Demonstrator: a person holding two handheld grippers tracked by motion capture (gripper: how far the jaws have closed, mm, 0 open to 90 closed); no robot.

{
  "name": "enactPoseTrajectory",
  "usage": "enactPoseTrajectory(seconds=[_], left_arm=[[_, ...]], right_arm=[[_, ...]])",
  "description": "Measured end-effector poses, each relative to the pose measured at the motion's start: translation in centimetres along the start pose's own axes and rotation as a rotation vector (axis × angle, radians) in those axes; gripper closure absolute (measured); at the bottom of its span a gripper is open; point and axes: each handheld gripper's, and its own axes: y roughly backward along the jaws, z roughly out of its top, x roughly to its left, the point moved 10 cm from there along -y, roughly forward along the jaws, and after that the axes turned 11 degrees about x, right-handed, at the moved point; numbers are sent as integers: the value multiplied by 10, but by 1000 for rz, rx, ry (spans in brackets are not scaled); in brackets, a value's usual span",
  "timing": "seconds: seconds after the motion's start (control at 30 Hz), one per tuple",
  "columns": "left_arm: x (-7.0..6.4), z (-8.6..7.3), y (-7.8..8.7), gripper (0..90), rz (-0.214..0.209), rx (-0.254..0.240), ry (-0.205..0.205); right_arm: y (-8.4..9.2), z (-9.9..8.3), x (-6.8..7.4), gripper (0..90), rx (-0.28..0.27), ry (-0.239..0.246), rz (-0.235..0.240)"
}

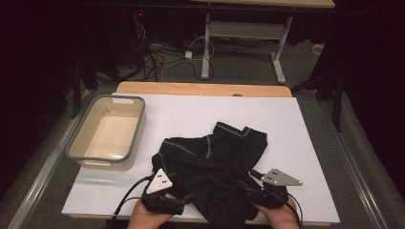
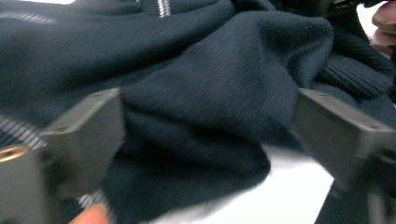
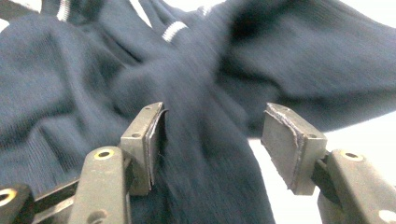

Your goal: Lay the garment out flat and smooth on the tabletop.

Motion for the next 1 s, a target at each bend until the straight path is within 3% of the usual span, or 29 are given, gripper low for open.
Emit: enactPoseTrajectory(seconds=[0.17,0.23,0.27,0.33,0.43,0.53,0.6,0.67,0.8,0.9,1.0], left_arm=[[6,2,-22,46,15,77,5],[9,-2,-29,172,26,144,11],[8,0,-29,224,39,140,-1],[6,0,-30,343,66,151,-59],[5,0,-28,524,39,128,-69],[9,-3,-22,609,4,108,-32],[13,-6,-16,628,20,97,-31],[23,-10,-5,636,84,81,-38],[47,-28,18,641,136,60,26],[59,-42,29,637,144,52,68],[60,-47,32,611,116,41,79]], right_arm=[[14,-16,-14,401,-1,-49,-33],[18,-20,-16,404,0,-55,-43],[20,-22,-17,410,0,-59,-46],[23,-25,-18,420,-1,-57,-53],[28,-26,-20,436,-11,-56,-64],[33,-23,-24,461,-33,-64,-70],[36,-17,-29,485,-53,-71,-81],[38,-9,-35,514,-80,-80,-82],[30,10,-47,549,-112,-70,-80],[16,27,-54,554,-121,-64,-77],[-7,43,-64,596,-115,-60,-86]])
